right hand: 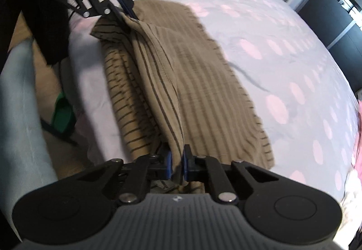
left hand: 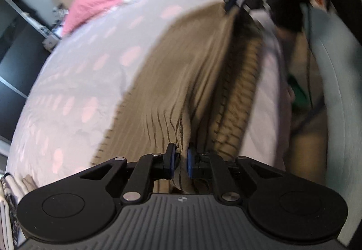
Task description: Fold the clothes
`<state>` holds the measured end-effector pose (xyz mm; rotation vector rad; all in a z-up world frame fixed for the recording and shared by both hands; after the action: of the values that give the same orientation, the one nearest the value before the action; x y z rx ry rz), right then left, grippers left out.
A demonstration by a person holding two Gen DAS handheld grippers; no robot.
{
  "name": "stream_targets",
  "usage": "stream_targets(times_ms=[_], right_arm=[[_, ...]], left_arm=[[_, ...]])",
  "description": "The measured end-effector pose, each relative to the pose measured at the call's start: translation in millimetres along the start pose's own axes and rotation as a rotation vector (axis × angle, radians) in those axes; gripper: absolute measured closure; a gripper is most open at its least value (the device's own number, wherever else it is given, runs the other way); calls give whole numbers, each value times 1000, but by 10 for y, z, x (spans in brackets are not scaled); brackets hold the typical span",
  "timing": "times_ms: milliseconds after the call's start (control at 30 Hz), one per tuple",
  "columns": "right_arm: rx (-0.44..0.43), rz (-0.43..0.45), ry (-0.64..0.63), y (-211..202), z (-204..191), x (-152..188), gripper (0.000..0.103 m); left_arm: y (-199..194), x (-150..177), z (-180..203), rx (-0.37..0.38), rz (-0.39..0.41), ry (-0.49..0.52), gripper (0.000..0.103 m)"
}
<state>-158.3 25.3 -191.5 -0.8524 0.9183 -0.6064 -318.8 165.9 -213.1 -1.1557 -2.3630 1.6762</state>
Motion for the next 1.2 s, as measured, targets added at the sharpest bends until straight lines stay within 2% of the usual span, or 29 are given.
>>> stream_targets(times_ms=[133, 233, 300, 333, 367, 433, 500, 567, 633, 800, 833, 900, 933, 967, 1033, 1100, 1167, 1200], right_arm=[[-7, -42, -97, 114, -169, 54, 93], [-3, -48, -145, 122, -244, 86, 93], [-7, -39, -129, 70, -218, 71, 91], [-9, -36, -118, 31, -198, 57, 89], [-10, -32, -104, -7, -176, 50, 79], [-11, -23, -71, -88, -132, 35, 66], [-22, -5, -20, -198, -41, 34, 66], [-43, 25, 56, -344, 79, 45, 66], [-48, 61, 147, -476, 229, 71, 64], [-73, 157, 423, -704, 578, 135, 66], [-67, 164, 481, -698, 624, 153, 66], [-35, 158, 576, -626, 650, 157, 76], [-10, 144, 619, -562, 644, 149, 78], [16, 116, 676, -474, 641, 149, 79], [27, 75, 826, -328, 639, 187, 79], [-22, 106, 975, -248, 563, 249, 80], [-48, 123, 1025, -190, 396, 254, 82], [-45, 120, 1007, -173, 316, 237, 85]], left_arm=[[101, 53, 129, 23, -46, 52, 95], [126, 88, 115, 36, -63, 27, 94], [84, 91, 75, 37, -56, -1, 93], [47, 88, 49, 44, -48, -24, 89], [8, 85, 22, 52, -39, -48, 84], [-80, 79, -48, 70, -19, -102, 80], [-184, 76, -148, 90, 9, -167, 73], [-301, 82, -281, 92, 51, -235, 52], [-424, 93, -425, 84, 108, -314, 49], [-583, 139, -809, 144, 241, -611, 49], [-540, 140, -852, 152, 237, -668, 51], [-437, 136, -931, 167, 217, -779, 61], [-385, 134, -970, 175, 206, -834, 73], [-339, 127, -979, 179, 187, -858, 80], [-249, 113, -985, 186, 146, -895, 82], [-236, 108, -862, 187, 113, -879, 87], [-230, 87, -749, 192, 102, -857, 90], [-225, 126, -681, 196, 99, -852, 90]])
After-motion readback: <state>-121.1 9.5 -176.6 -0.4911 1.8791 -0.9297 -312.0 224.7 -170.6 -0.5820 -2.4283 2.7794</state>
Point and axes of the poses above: each gripper's, at about its wrist camera, not at the fingertips, and y roughly the way its jaws point, z to its right, x to its underside, the point moved 2 cm from there along y, roughly the way its jaws point, and after that the axes turned 1 degree about x, right-handed, at the moved point
